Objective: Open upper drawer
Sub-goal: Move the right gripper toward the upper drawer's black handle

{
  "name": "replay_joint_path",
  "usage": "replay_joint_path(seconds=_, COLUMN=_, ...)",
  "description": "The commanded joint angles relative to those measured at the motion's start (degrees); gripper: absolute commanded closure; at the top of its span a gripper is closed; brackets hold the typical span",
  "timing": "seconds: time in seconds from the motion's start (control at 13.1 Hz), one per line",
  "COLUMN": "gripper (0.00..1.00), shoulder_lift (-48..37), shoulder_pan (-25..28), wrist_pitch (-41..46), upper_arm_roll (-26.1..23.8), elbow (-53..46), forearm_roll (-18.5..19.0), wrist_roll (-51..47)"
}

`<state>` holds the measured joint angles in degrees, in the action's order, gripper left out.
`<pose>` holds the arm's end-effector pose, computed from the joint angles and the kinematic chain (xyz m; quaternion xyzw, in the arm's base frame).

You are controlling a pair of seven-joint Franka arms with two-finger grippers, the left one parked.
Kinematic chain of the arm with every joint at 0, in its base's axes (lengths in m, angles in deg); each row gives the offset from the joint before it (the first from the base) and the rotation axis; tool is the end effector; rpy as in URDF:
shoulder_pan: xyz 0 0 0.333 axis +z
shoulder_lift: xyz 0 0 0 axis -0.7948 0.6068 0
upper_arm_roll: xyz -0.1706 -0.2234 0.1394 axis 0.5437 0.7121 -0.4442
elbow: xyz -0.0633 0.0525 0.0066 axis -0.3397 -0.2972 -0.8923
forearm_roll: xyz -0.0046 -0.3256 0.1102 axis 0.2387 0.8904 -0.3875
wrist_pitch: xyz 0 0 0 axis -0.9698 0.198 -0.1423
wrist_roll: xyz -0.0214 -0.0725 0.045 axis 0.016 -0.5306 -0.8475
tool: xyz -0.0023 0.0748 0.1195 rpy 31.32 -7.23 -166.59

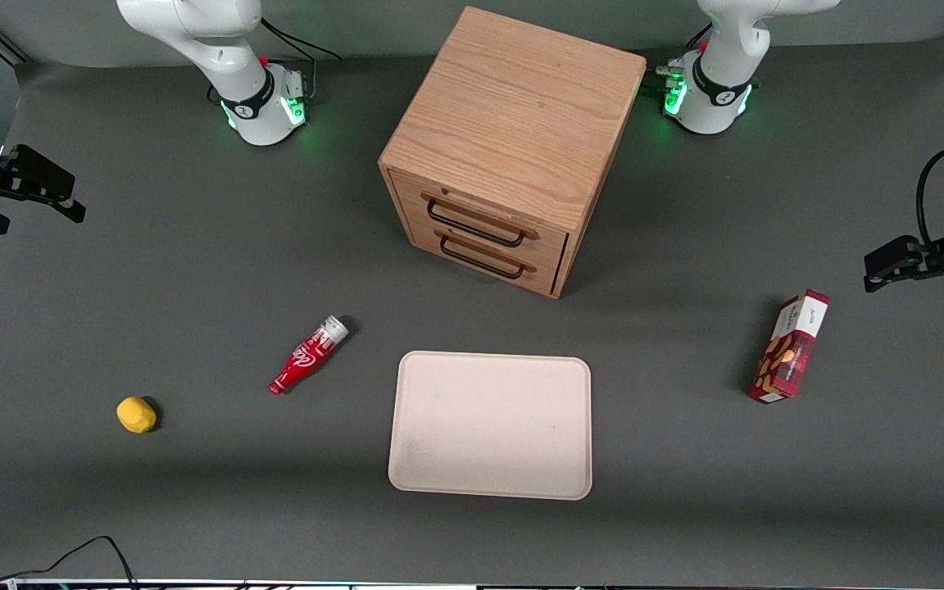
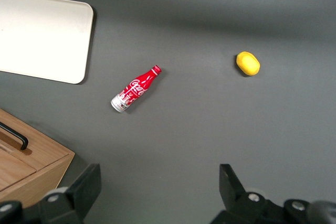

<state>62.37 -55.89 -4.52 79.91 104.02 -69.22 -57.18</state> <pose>0.4929 0.0219 0.6419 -0.9979 -0.0481 -0.0379 0.0214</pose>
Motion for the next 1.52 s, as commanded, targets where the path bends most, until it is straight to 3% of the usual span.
replay_joint_path(seconds=0.0, gripper=0.0, shoulder_lift=0.82, shoulder_pan=0.35, wrist_pitch=1.2, upper_arm_roll=0.29, elbow=-1.5, forearm_roll=-1.04, wrist_roll=0.58)
replay_joint_path(seconds=0.15, gripper=0.0, shoulder_lift=0.9, shoulder_pan=0.44, wrist_pitch=1.2, upper_arm_roll=0.12, elbow=-1.76, forearm_roll=-0.78, wrist_roll=1.54)
replay_joint_path(seconds=0.69, gripper=0.0, shoulder_lift=3.96, shoulder_pan=0.79, wrist_pitch=4.02, upper_arm_roll=-13.84, elbow=-1.49, forearm_roll=-2.62, wrist_roll=6.02)
replay_joint_path(seconds=0.84, gripper=0.0, shoulder_lift=5.9, shoulder_pan=1.23, wrist_pitch=0.87, upper_arm_roll=-16.31, elbow=-1.41, forearm_roll=-6.22, wrist_roll=6.03)
replay_joint_path(seconds=1.45, gripper=0.0, shoulder_lift=18.38, shoulder_pan=2.37, wrist_pitch=-14.34, upper_arm_roll=-30.02, elbow=-0.79, forearm_roll=-6.14, wrist_roll=5.41)
